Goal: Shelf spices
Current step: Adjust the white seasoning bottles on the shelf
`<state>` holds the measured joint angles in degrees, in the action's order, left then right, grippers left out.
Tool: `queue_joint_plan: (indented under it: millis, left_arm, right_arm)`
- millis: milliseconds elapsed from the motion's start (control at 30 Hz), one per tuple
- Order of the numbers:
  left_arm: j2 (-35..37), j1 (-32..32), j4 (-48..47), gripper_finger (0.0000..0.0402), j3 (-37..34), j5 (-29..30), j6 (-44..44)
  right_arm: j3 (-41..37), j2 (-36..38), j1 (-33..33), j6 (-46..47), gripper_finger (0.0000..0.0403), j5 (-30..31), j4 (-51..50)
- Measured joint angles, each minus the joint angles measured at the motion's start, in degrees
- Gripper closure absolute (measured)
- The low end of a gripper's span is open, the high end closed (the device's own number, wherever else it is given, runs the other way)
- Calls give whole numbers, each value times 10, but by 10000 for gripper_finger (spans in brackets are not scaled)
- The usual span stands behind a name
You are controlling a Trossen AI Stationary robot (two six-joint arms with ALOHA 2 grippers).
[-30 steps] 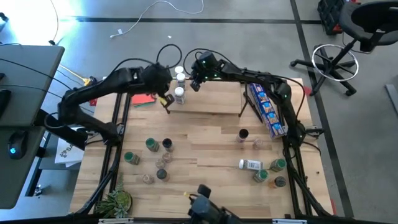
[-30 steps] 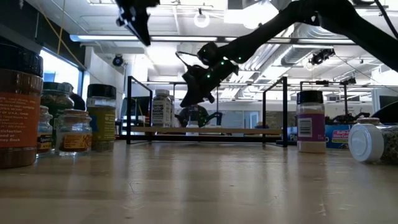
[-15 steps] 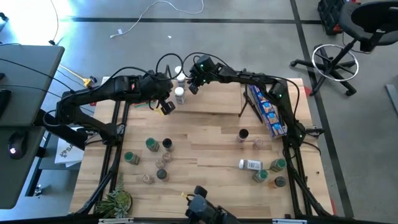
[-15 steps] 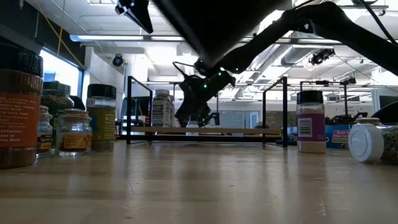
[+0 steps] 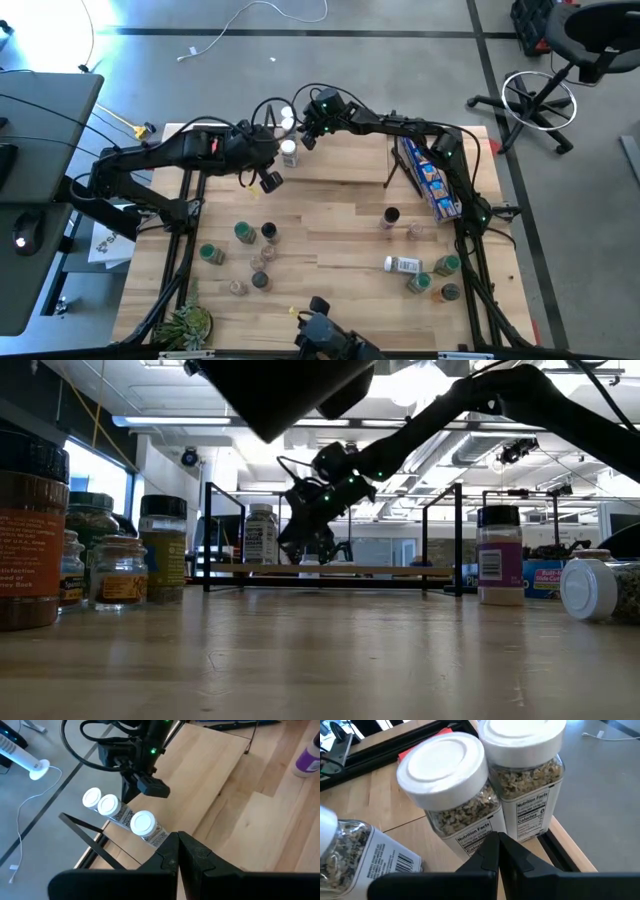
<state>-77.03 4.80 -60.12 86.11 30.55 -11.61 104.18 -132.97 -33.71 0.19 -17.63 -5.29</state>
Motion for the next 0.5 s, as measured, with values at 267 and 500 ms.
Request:
queue_joint_plan:
  millis: [267, 500]
  left_arm:
    - [0, -18, -24, 401, 0, 3, -32]
    - [17, -11, -28, 401, -77, 30, -67]
  right_arm:
    - [0, 42, 0, -25, 403, 6, -69]
    - [0, 104, 36, -132, 403, 2, -246]
